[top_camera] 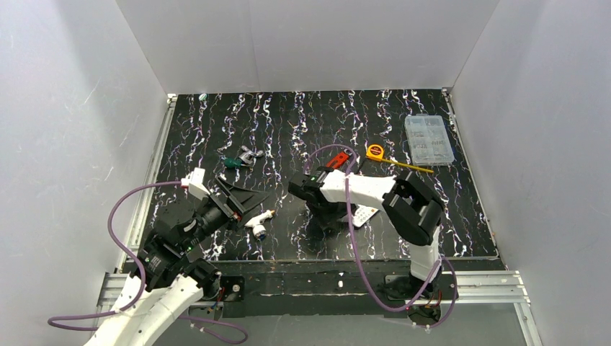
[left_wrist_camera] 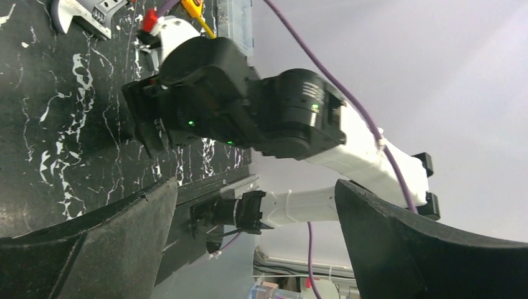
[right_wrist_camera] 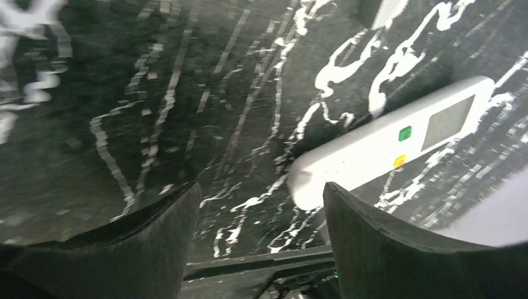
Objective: Load the batteries into the remote control
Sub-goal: Place the remote control at the center of the board, then reset both arms
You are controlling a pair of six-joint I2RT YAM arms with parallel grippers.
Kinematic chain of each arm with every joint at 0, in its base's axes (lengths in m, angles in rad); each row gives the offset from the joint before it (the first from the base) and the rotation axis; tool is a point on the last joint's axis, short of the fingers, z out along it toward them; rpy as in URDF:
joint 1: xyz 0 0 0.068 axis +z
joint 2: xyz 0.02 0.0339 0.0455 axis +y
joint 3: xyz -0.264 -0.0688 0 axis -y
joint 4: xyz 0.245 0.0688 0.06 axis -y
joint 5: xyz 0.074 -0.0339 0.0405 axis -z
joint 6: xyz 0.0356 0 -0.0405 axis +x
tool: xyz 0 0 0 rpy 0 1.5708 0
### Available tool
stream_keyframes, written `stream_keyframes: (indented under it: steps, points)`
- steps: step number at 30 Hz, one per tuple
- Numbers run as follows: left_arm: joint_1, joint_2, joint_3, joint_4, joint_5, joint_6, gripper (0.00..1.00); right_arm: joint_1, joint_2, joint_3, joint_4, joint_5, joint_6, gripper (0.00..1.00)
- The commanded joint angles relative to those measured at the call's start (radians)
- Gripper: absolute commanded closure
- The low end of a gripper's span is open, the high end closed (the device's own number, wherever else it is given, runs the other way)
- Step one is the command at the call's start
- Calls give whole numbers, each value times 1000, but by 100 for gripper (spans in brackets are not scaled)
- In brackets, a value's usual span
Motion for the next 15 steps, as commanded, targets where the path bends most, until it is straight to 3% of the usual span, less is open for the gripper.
stream_keyframes:
  steps: [1, 6, 9, 12, 15]
  points:
    - [-1, -8, 81, -59, 7, 81, 2, -1, -113, -1, 113, -136, 12, 20]
    - [-1, 10, 204, -293, 9, 276, 2, -57, -277, -42, 257, -276, 45, 19]
    - [-1, 48, 287, -511, -10, 398, 2, -133, -401, -131, 402, -390, 70, 19]
    - [-1, 84, 321, -632, -17, 482, 2, -230, -539, -244, 570, -523, 90, 19]
    - [-1, 114, 324, -723, -52, 529, 2, -304, -679, -362, 710, -561, 90, 19]
